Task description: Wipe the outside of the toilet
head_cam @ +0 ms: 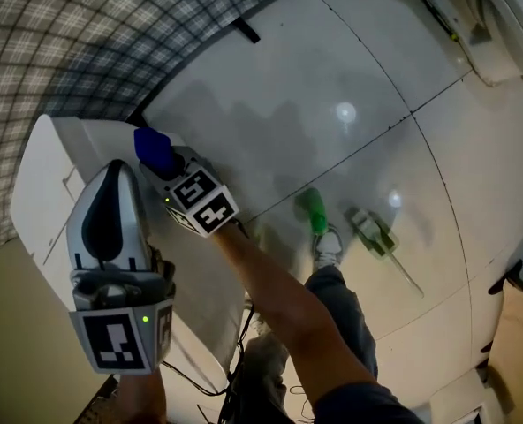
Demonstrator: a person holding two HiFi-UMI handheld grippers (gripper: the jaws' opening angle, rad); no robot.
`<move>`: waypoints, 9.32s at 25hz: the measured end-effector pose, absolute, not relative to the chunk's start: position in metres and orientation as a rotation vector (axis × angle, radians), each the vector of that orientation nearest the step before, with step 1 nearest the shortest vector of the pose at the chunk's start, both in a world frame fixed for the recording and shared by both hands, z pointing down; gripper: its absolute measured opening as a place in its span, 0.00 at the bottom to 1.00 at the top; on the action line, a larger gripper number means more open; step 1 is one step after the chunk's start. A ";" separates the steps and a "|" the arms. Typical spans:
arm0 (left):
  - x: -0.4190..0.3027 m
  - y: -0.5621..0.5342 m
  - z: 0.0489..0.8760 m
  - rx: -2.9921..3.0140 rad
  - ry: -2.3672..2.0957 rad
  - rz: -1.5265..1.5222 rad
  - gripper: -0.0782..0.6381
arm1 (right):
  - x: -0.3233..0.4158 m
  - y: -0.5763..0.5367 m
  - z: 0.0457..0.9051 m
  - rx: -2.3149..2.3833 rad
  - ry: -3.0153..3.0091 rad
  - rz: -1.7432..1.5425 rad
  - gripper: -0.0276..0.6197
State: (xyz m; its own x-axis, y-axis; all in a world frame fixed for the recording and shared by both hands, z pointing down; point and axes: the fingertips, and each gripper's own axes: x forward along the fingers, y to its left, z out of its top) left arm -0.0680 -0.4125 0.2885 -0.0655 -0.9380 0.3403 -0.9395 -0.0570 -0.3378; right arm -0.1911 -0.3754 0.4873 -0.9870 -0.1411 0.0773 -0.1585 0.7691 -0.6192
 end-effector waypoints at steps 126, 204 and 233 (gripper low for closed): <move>0.111 0.040 0.267 2.549 -1.540 0.769 0.13 | 0.143 0.062 0.332 1.507 -2.726 1.023 0.16; 0.058 0.184 0.534 2.771 -0.956 1.200 0.13 | 0.015 0.160 0.686 1.727 -2.479 1.546 0.16; 0.024 0.202 0.579 2.670 -1.028 1.156 0.13 | -0.083 0.209 0.725 1.394 -2.455 1.680 0.16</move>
State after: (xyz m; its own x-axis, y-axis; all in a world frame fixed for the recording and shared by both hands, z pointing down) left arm 0.0238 0.2018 0.5793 0.4976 -0.5554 0.6662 -0.5969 -0.7766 -0.2016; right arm -0.0830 0.2093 0.7245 -0.6313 -0.7042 0.3250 -0.5580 0.1213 -0.8209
